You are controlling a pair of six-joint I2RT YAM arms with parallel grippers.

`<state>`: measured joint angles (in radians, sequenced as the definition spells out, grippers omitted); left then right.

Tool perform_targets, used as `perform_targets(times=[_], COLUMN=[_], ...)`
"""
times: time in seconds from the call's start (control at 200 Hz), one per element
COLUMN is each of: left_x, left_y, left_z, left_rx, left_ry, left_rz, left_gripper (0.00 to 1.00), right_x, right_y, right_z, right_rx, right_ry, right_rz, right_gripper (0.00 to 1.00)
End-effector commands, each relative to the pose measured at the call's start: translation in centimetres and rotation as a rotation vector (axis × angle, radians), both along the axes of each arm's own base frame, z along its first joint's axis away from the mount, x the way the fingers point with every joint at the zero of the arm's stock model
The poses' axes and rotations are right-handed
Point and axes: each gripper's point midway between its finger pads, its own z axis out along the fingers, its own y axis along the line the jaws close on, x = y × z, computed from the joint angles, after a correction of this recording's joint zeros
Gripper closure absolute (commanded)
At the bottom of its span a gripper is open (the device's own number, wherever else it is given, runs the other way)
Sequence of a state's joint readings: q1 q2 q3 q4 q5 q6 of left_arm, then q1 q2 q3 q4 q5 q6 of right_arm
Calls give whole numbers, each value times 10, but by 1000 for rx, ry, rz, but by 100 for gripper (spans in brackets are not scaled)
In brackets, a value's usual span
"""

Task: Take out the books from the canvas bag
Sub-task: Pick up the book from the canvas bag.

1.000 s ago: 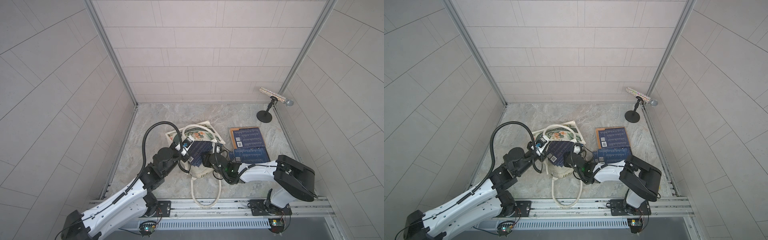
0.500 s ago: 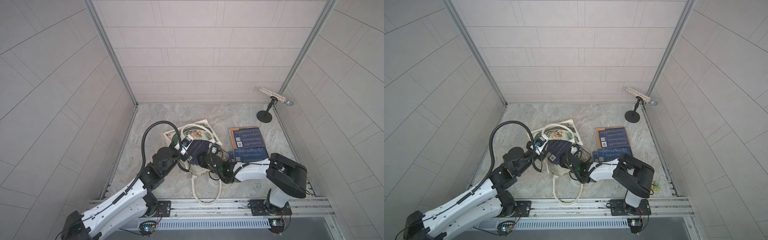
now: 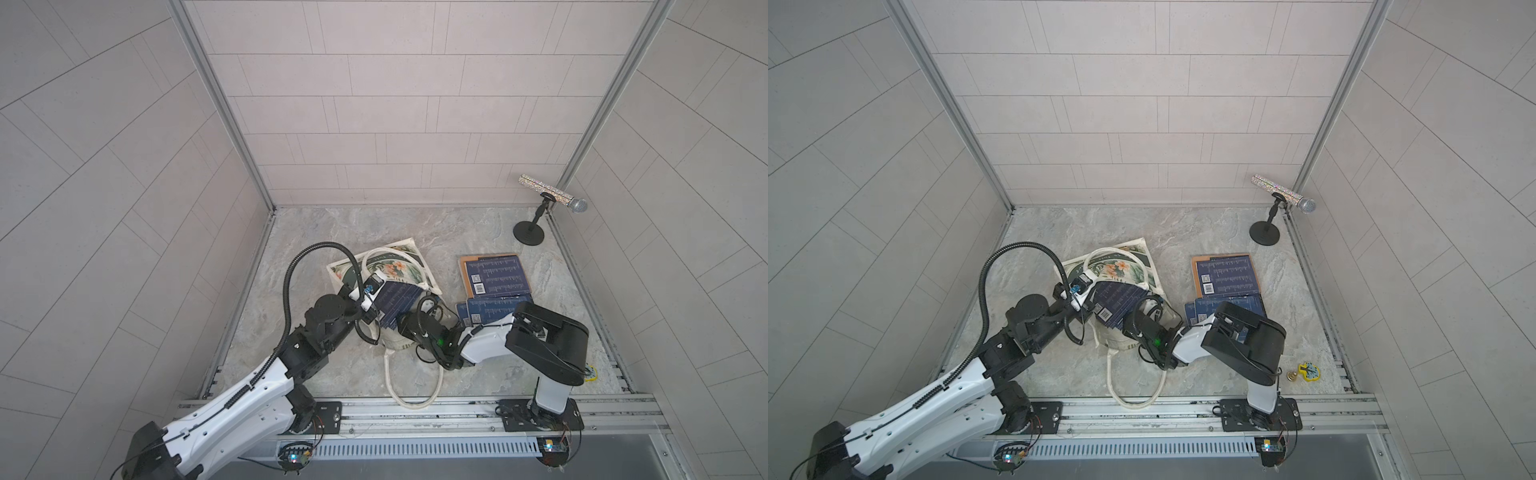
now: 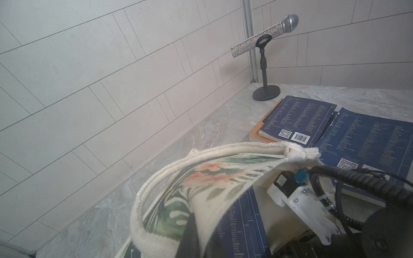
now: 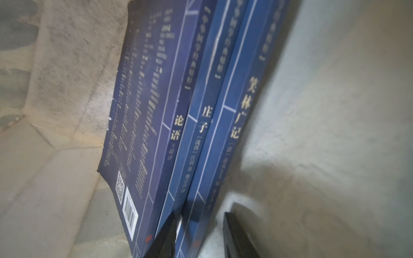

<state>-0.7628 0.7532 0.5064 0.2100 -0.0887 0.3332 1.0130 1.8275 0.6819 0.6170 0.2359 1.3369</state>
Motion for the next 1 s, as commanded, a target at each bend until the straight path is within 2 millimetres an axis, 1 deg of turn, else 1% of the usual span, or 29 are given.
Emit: perform_targets(times=[0.0, 0.05, 0.14, 0.275, 0.365, 0.41, 0.455, 0.525, 0.58, 0.625, 0.75, 0.76, 0.775, 0.851, 0.906, 0.996], left_x=[-10, -12, -15, -18, -18, -18, -17, -16, -14, -11, -7, -6, -6, -4, -2, 1], left_y=[-1, -3, -5, -5, -4, -4, -4, -4, -3, -2, 0, 0, 0, 2, 3, 3], left_z=[61, 62, 63, 64, 65, 65, 64, 63, 62, 62, 59, 59, 59, 58, 56, 53], left_rx=[-150, -155, -161, -170, -173, -171, -169, -165, -161, -155, -145, -144, -144, -138, -131, -114], left_ry=[-147, -149, -153, -159, -164, -164, -163, -161, -158, -156, -143, -143, -142, -137, -133, -116], left_rz=[-52, -68, -90, -99, -97, -96, -93, -85, -73, -60, -34, -33, -31, -16, -4, 9], left_gripper=[100, 100, 100, 100, 100, 100, 100, 100, 100, 100, 100, 100, 100, 100, 100, 100], right_x=[14, 17, 22, 31, 36, 37, 36, 35, 32, 30, 19, 15, 12, 3, -5, -19], right_y=[-4, -1, 3, 6, 8, 7, 7, 5, -1, -5, 1, -3, -4, -3, -6, -16], right_z=[-3, -6, -12, -20, -14, -12, -11, -1, 9, 19, 44, 39, 40, 49, 54, 65], right_rx=[-28, -27, 7, 50, 97, 87, 63, 44, 45, 43, 43, 29, 30, 29, 3, -88], right_ry=[-63, -63, -81, -115, -144, -148, -145, -161, -177, -194, -225, -217, -219, -220, -197, -184], right_rz=[-5, 10, 21, 28, 27, 27, 33, 44, 28, 24, 64, 69, 75, 93, 102, 102], right_gripper=[62, 65, 66, 71, 73, 77, 78, 82, 86, 87, 87, 87, 88, 92, 92, 93])
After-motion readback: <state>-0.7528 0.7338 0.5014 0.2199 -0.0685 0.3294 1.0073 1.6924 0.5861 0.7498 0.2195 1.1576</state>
